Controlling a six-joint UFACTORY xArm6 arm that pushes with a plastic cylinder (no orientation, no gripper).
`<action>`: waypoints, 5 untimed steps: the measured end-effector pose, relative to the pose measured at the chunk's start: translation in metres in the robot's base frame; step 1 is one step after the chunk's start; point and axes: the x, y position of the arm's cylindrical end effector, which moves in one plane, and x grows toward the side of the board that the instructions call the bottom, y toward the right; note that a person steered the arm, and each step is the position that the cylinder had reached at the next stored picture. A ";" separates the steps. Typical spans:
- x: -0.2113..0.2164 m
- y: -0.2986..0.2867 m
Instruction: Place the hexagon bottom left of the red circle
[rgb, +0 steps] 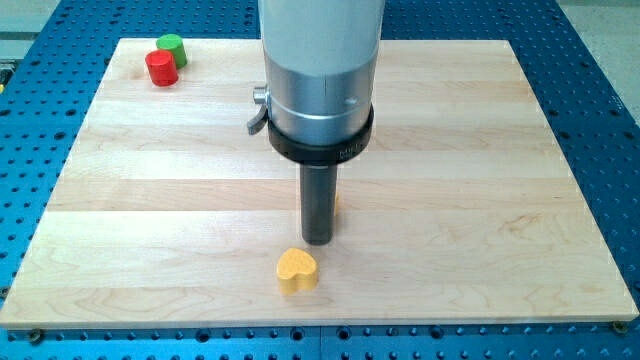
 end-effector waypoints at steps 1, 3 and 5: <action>-0.020 0.011; -0.026 -0.127; -0.045 -0.043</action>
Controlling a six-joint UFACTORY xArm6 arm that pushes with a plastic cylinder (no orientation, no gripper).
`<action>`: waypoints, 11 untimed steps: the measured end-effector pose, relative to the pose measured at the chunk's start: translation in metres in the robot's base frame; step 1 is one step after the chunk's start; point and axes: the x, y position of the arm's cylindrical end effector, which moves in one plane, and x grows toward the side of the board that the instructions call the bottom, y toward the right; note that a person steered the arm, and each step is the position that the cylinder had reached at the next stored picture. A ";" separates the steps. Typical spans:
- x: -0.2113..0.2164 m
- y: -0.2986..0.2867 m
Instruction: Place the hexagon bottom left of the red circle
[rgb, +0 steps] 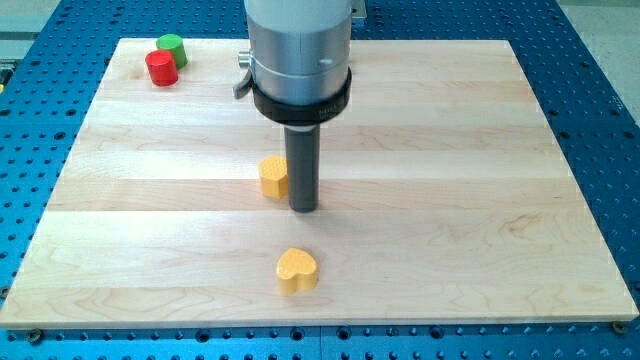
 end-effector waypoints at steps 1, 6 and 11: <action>-0.019 -0.154; -0.058 -0.140; -0.088 -0.266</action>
